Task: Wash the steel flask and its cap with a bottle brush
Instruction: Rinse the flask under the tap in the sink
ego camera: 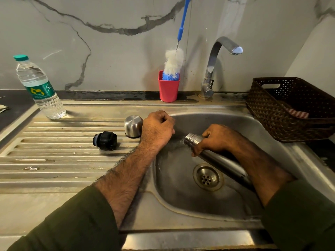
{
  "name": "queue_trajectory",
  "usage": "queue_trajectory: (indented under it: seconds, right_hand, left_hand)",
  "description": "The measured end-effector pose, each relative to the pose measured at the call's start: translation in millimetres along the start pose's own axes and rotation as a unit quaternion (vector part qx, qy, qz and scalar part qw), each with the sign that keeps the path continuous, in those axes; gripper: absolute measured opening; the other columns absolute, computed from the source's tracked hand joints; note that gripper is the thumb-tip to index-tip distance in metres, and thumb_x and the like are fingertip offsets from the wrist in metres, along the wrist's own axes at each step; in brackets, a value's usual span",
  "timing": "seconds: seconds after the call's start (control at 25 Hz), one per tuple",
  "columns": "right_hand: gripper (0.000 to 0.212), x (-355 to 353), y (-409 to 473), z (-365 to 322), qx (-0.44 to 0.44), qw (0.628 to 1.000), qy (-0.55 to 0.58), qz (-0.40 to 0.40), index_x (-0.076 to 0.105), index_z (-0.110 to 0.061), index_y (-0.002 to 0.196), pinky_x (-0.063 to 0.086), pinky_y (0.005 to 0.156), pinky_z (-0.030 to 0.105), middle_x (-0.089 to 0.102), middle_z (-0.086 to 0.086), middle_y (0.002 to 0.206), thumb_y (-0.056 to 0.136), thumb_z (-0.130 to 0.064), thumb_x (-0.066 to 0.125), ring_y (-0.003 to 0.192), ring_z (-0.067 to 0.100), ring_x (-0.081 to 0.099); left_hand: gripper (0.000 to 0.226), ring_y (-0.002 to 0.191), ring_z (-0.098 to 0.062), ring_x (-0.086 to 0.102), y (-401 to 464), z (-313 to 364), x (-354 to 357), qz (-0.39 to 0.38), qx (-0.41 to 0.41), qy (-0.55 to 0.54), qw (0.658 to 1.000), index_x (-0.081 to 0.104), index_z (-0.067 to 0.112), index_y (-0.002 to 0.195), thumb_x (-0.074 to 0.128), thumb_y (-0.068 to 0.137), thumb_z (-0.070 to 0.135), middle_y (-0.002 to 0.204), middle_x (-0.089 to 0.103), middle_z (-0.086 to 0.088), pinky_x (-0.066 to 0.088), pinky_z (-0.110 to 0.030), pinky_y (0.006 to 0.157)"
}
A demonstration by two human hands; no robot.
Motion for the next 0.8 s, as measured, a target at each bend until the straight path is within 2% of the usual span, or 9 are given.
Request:
queue_trajectory:
  seconds: [0.32,0.48,0.64,0.8]
  right_hand:
    - [0.063,0.9,-2.4,-0.9,0.003,1.0,-0.006,-0.017,0.08,-0.027,0.08,0.057,0.068,0.029,0.076,-0.008,0.076,0.04,-0.076,0.084,0.076,0.014,0.071]
    - [0.067,4.2,-1.7,-0.6,0.01,0.999,-0.011,-0.031,0.08,-0.026,0.082,0.062,0.073,0.033,0.076,-0.008,0.077,0.038,-0.077,0.083,0.076,0.014,0.073]
    - [0.066,5.8,-1.7,-1.5,0.016,0.999,-0.009,-0.04,0.08,-0.025,0.081,0.064,0.075,0.035,0.077,-0.007,0.076,0.039,-0.074,0.086,0.076,0.014,0.074]
    - [0.064,9.7,-1.9,-0.9,0.03,0.998,-0.006,-0.053,0.081,-0.025,0.083,0.061,0.07,0.031,0.077,-0.007,0.076,0.039,-0.071,0.089,0.075,0.015,0.075]
  left_hand:
    - [0.018,0.048,0.003,0.061,-0.3,-0.4,1.7,-0.006,0.0,0.004,1.0,0.072,0.02,0.083,0.068,0.1,0.025,0.065,0.075,0.002,0.052,-0.026,0.062]
    - [0.018,0.046,0.004,0.059,-0.8,-0.6,2.1,-0.009,0.001,0.004,1.0,0.072,0.019,0.083,0.068,0.1,0.023,0.065,0.075,0.002,0.051,-0.026,0.06]
    - [0.018,0.051,0.002,0.062,-1.0,-0.3,3.1,-0.011,0.003,0.008,1.0,0.072,0.021,0.083,0.068,0.1,0.024,0.065,0.075,0.003,0.054,-0.028,0.064]
    - [0.019,0.046,0.004,0.059,-1.0,-0.2,4.5,-0.018,0.004,0.001,1.0,0.072,0.019,0.082,0.068,0.1,0.023,0.064,0.075,0.002,0.052,-0.029,0.066]
Point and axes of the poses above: each hand's wrist, its own y-axis towards the middle knuckle, its own x-axis out of the palm, z = x × y, the point moved 5 cm from there along y, towards the middle knuckle
